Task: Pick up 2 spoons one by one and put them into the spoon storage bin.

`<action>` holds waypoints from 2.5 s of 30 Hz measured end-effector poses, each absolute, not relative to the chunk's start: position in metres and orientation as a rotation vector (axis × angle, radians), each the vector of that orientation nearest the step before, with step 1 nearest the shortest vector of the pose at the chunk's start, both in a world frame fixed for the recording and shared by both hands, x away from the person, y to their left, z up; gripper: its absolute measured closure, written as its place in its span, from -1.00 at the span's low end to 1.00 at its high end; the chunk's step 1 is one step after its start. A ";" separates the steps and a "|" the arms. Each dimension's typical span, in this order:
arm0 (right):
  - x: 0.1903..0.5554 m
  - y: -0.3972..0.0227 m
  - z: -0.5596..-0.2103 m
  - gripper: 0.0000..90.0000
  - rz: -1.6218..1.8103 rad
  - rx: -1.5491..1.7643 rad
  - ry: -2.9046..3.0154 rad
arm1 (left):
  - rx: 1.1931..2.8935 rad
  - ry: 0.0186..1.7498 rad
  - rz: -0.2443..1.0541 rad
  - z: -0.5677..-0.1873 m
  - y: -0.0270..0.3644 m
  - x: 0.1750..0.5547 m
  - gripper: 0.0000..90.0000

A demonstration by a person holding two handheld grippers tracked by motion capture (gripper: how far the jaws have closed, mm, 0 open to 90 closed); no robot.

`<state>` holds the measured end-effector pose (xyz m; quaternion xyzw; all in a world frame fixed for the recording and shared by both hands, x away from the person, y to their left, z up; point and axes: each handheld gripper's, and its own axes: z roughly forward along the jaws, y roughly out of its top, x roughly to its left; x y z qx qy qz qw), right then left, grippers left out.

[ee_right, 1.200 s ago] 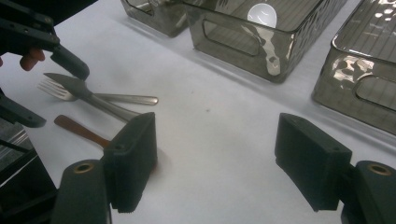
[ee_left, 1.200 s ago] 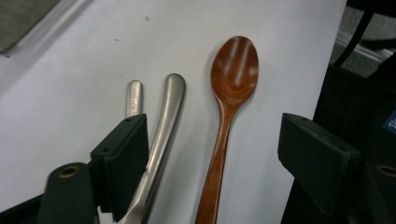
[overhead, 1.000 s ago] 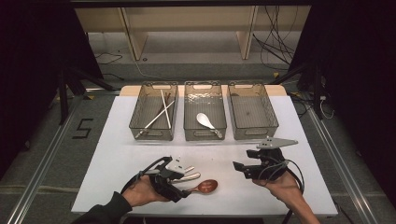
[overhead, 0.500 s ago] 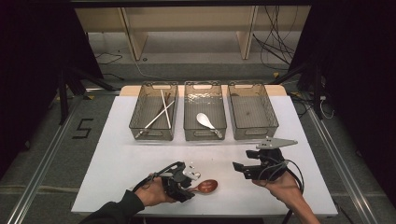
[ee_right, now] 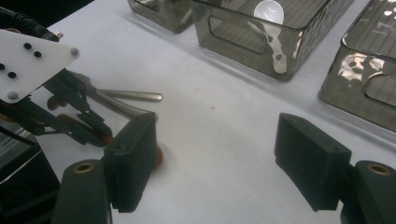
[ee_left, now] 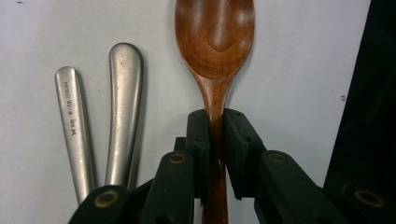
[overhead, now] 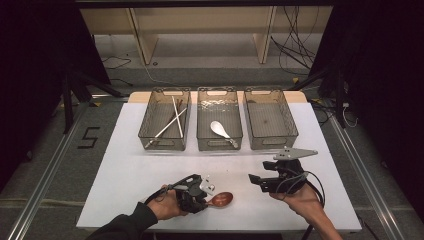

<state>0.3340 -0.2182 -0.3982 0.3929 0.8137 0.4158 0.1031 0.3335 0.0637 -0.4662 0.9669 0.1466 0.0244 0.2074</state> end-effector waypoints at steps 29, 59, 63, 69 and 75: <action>0.333 -0.220 -0.395 -0.32 1.257 1.161 2.361 | 2.286 0.657 0.161 -0.406 0.107 0.380 0.80; 0.334 -0.221 -0.397 -0.32 1.263 1.160 2.378 | 2.044 0.832 0.239 -0.362 0.090 0.471 0.80; 0.334 -0.222 -0.397 -0.32 1.266 1.158 2.378 | 2.014 0.862 0.240 -0.359 0.086 0.484 0.80; 0.335 -0.222 -0.397 -0.32 1.269 1.158 2.377 | 1.985 0.906 0.252 -0.359 0.079 0.502 0.80; 0.335 -0.222 -0.397 -0.32 1.273 1.154 2.382 | 1.968 0.947 0.255 -0.367 0.077 0.519 0.80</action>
